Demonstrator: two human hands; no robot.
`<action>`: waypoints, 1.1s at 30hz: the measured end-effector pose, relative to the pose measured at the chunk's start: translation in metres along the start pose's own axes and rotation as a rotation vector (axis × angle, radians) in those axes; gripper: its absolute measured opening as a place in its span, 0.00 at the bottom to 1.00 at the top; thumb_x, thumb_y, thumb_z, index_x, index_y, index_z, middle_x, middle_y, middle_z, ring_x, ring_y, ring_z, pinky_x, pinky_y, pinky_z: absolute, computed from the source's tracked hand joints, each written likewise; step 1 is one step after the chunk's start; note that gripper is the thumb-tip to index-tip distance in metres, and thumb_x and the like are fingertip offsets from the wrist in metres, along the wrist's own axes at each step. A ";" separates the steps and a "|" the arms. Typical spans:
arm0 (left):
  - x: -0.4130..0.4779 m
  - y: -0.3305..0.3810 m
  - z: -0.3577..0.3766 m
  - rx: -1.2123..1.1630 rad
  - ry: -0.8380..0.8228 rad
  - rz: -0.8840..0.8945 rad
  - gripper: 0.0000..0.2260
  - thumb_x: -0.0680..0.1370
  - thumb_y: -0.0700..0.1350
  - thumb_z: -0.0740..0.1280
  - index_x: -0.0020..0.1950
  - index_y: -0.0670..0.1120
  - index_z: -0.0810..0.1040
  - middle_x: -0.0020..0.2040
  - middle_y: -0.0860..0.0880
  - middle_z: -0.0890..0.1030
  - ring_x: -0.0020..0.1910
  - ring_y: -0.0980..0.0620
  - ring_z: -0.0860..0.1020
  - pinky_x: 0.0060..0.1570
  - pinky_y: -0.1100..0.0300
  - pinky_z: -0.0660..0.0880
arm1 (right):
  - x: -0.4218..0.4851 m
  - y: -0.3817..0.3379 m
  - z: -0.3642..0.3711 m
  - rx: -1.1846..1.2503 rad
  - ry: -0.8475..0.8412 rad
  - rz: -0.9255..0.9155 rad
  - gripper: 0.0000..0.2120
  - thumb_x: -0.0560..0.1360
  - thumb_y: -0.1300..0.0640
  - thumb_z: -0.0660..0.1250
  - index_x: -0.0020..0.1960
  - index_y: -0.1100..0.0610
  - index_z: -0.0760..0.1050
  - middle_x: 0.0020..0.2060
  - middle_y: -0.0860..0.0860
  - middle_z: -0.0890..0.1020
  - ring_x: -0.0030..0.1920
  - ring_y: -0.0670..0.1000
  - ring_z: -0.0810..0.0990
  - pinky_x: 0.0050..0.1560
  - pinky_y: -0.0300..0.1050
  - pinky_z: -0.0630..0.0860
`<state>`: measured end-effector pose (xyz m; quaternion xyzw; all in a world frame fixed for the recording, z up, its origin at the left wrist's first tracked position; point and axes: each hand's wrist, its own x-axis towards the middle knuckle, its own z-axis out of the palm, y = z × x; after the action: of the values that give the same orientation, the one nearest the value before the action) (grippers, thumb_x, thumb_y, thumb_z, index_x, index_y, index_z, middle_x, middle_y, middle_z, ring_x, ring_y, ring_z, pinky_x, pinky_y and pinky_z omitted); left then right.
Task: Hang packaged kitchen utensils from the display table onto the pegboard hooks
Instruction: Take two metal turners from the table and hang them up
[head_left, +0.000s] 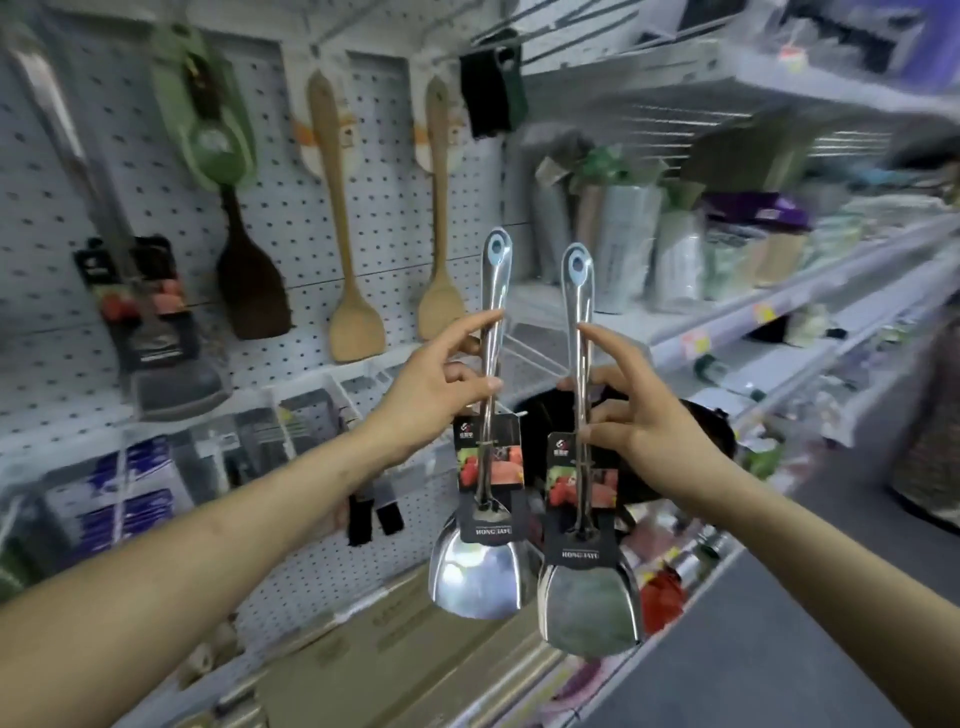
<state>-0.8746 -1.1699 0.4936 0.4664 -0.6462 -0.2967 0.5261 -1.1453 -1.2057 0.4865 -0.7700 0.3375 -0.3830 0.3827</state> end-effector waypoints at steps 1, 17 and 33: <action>-0.003 -0.001 -0.008 0.001 0.026 -0.008 0.33 0.78 0.38 0.77 0.74 0.69 0.74 0.65 0.49 0.76 0.43 0.50 0.83 0.53 0.56 0.84 | 0.013 0.001 0.003 -0.006 -0.028 -0.015 0.50 0.76 0.75 0.70 0.79 0.27 0.62 0.61 0.40 0.81 0.40 0.66 0.76 0.48 0.53 0.83; -0.113 0.064 -0.133 0.155 0.546 -0.050 0.32 0.79 0.36 0.76 0.75 0.66 0.75 0.58 0.50 0.73 0.42 0.53 0.80 0.47 0.58 0.82 | 0.110 -0.097 0.115 0.230 -0.440 -0.361 0.50 0.77 0.72 0.73 0.78 0.24 0.61 0.69 0.45 0.74 0.43 0.53 0.80 0.58 0.53 0.85; -0.175 0.150 -0.175 0.422 0.665 0.048 0.37 0.79 0.39 0.76 0.78 0.71 0.68 0.61 0.47 0.74 0.43 0.55 0.80 0.47 0.62 0.80 | 0.109 -0.183 0.165 0.366 -0.527 -0.551 0.49 0.77 0.71 0.73 0.78 0.24 0.61 0.68 0.50 0.78 0.43 0.48 0.82 0.55 0.47 0.84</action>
<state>-0.7486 -0.9321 0.6017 0.6196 -0.4981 0.0223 0.6062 -0.9119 -1.1524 0.6096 -0.8226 -0.0640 -0.3144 0.4695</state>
